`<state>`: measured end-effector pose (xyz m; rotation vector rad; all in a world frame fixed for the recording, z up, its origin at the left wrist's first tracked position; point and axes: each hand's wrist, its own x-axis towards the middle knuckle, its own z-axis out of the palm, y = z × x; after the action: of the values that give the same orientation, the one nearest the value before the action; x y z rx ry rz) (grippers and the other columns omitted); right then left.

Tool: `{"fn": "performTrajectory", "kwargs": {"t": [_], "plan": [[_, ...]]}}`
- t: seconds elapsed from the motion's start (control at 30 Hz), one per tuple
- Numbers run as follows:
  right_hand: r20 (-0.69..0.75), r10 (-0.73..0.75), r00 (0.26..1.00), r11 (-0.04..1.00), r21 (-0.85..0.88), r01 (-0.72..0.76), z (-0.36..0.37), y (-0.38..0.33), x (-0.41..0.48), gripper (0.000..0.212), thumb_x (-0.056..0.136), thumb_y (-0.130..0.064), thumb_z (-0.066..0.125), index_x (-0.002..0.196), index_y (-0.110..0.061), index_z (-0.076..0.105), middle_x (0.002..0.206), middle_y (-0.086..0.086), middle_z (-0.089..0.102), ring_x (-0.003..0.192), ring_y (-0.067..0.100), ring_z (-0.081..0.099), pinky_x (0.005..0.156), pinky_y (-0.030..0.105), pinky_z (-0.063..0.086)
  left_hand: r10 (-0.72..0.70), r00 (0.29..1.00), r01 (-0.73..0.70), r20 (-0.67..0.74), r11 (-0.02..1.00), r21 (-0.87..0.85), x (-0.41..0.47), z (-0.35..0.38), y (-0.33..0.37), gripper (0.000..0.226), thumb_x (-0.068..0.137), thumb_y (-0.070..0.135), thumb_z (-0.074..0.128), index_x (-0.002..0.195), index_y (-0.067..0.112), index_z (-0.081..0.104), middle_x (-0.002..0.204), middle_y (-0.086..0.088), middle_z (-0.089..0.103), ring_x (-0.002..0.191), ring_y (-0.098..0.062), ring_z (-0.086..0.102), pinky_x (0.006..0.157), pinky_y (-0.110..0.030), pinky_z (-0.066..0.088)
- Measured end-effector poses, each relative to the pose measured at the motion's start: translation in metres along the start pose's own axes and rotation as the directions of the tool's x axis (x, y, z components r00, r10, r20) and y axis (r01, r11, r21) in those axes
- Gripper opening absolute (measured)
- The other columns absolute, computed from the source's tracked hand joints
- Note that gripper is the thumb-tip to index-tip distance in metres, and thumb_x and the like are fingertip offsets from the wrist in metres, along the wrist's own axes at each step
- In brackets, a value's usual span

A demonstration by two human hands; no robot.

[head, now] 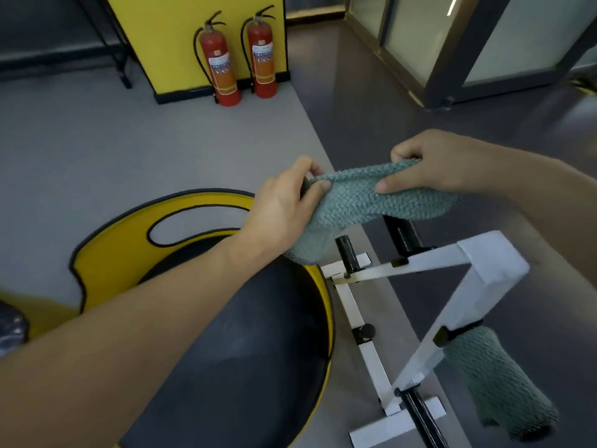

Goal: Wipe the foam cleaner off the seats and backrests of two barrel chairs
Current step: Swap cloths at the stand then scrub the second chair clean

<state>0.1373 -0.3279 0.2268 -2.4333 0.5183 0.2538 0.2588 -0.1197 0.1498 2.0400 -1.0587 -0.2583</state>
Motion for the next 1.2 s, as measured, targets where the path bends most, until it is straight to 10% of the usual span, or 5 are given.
{"fn": "performTrajectory", "kwargs": {"t": [0.2, 0.63, 0.87, 1.2], "plan": [[0.133, -0.104, 0.986, 0.990, 0.104, 0.090, 0.037, -0.101, 0.014, 0.035, 0.077, -0.053, 0.078, 0.080, -0.020, 0.066, 0.075, -0.008, 0.069, 0.062, 0.002, 0.063, 0.062, 0.030, 0.041, -0.159, 0.987, 0.159, 0.013, 0.987, 0.004, -0.059, -0.110, -0.047, 0.041, 0.097, 0.047, 0.064, 0.067, 0.021, 0.055, 0.056, 0.012, 0.048, 0.053, -0.003, 0.044, 0.050, -0.023, 0.032], [0.296, -0.325, 0.898, 0.871, 0.464, 0.163, 0.287, -0.354, 0.005, 0.040, 0.093, -0.038, 0.067, 0.076, -0.003, 0.058, 0.072, 0.007, 0.053, 0.069, 0.018, 0.054, 0.070, 0.037, 0.037, -0.584, 0.807, 0.549, -0.086, 0.796, -0.252, -0.334, -0.356, -0.164, 0.023, 0.098, 0.027, 0.067, 0.084, 0.008, 0.069, 0.081, -0.018, 0.068, 0.072, -0.018, 0.062, 0.069, -0.035, 0.046], [0.256, -0.368, 0.894, 0.776, 0.614, 0.144, 0.404, -0.470, -0.029, 0.011, 0.089, -0.031, 0.073, 0.094, -0.022, 0.074, 0.095, 0.001, 0.077, 0.094, 0.023, 0.073, 0.097, 0.052, 0.054, -0.699, 0.627, 0.554, -0.344, 0.710, -0.435, -0.464, -0.424, -0.198, 0.024, 0.094, 0.026, 0.070, 0.084, 0.004, 0.067, 0.073, -0.007, 0.069, 0.065, -0.015, 0.065, 0.060, -0.027, 0.052], [0.123, -0.434, 0.892, 0.770, 0.564, 0.297, 0.503, -0.553, -0.077, 0.013, 0.092, -0.040, 0.071, 0.088, -0.027, 0.073, 0.093, 0.008, 0.074, 0.089, 0.031, 0.069, 0.088, 0.051, 0.054, -0.681, 0.523, 0.514, -0.513, 0.732, -0.447, -0.579, -0.466, -0.234, 0.011, 0.097, 0.023, 0.068, 0.095, 0.013, 0.072, 0.090, -0.007, 0.075, 0.080, -0.014, 0.070, 0.068, -0.025, 0.055]]}}
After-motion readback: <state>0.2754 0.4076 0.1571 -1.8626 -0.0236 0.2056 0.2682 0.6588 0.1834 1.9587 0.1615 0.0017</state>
